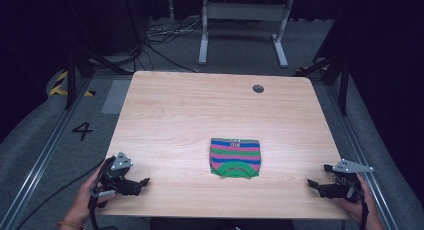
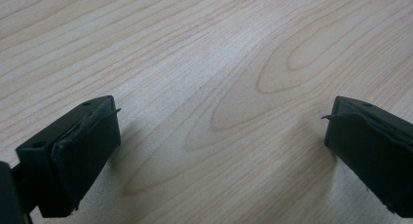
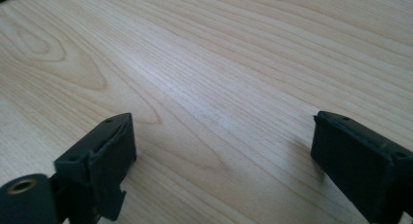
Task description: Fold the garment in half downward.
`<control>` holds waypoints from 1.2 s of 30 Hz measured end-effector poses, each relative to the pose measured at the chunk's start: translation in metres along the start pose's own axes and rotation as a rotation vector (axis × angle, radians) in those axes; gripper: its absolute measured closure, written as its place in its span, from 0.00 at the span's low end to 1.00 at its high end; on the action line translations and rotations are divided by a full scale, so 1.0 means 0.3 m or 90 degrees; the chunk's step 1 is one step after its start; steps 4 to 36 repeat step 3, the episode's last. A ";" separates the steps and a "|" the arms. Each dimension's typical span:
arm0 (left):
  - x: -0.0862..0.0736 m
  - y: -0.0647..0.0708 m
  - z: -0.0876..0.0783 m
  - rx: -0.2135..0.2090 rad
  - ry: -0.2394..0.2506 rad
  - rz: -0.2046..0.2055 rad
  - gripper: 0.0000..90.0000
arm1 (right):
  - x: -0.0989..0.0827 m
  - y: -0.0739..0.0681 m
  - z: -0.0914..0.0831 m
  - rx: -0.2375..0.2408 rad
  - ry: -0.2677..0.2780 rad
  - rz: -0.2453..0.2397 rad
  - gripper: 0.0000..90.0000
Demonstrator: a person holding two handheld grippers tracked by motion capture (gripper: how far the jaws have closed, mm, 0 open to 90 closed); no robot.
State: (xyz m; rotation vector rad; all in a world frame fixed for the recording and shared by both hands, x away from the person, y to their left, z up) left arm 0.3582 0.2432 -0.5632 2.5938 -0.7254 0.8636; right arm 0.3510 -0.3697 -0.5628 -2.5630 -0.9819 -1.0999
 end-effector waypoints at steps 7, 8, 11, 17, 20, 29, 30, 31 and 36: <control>0.000 0.000 0.000 0.000 0.000 0.000 0.00 | 0.000 0.001 0.002 -0.004 -0.003 0.004 0.07; 0.000 0.000 0.000 0.000 0.000 0.000 0.00 | 0.000 0.001 0.002 -0.004 -0.003 0.004 0.07; 0.000 0.000 0.000 0.000 0.000 0.000 0.00 | 0.000 0.001 0.002 -0.004 -0.003 0.004 0.07; 0.000 0.000 0.000 0.000 0.000 0.000 0.00 | 0.000 0.001 0.002 -0.004 -0.003 0.004 0.07; 0.000 0.000 0.000 0.000 0.000 0.000 0.00 | 0.000 0.001 0.002 -0.004 -0.003 0.004 0.07; 0.000 0.000 0.000 0.000 0.000 0.000 0.00 | 0.000 0.001 0.002 -0.004 -0.003 0.004 0.07; 0.000 0.000 0.000 0.000 0.000 0.000 0.00 | 0.000 0.001 0.002 -0.004 -0.003 0.004 0.07; 0.000 0.000 0.000 0.000 0.000 0.000 0.00 | 0.000 0.001 0.002 -0.004 -0.003 0.004 0.07; 0.000 0.000 0.000 0.000 0.000 0.000 0.00 | 0.000 0.001 0.002 -0.004 -0.003 0.004 0.07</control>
Point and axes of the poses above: each handheld gripper's, and its own axes: z roughly forward along the jaws, x roughly out of its top, y roughly to its right, the point moved 8 cm from there along z, roughly forward along the jaws, and after that the axes turned 9 degrees about -z, right-handed, at the moved point
